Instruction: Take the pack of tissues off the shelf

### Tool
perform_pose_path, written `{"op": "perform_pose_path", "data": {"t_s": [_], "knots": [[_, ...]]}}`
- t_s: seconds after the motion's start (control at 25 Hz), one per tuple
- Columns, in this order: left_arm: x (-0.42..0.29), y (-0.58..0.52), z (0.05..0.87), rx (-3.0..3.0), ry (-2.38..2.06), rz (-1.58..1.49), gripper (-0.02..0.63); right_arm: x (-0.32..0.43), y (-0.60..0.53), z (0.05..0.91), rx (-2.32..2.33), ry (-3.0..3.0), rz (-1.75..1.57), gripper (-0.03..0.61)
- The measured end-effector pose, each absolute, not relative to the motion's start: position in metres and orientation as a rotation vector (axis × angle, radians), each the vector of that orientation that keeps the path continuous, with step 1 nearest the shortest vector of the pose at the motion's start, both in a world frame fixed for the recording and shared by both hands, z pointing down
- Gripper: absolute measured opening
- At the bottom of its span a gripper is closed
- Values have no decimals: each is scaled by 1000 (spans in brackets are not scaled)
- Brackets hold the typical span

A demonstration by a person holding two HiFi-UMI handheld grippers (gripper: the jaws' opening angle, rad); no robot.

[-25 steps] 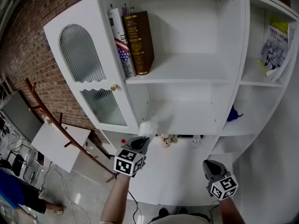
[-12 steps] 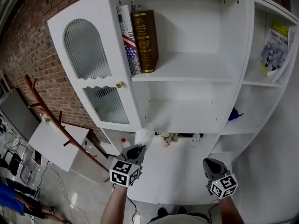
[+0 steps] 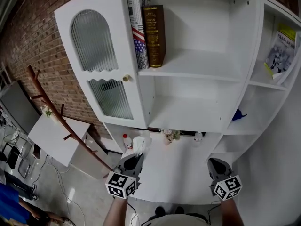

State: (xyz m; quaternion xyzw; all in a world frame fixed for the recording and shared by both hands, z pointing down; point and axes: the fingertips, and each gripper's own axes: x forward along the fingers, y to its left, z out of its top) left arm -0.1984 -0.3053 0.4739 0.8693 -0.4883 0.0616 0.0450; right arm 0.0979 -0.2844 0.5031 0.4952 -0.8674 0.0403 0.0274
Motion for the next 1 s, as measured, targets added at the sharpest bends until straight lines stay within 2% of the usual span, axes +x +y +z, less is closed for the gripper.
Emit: {"op": "perform_pose_path", "data": {"t_s": [1.0], "knots": [[-240,-240,525,2486,-1648,36,32,106,-275,513,1495,-2694,132,31]]}}
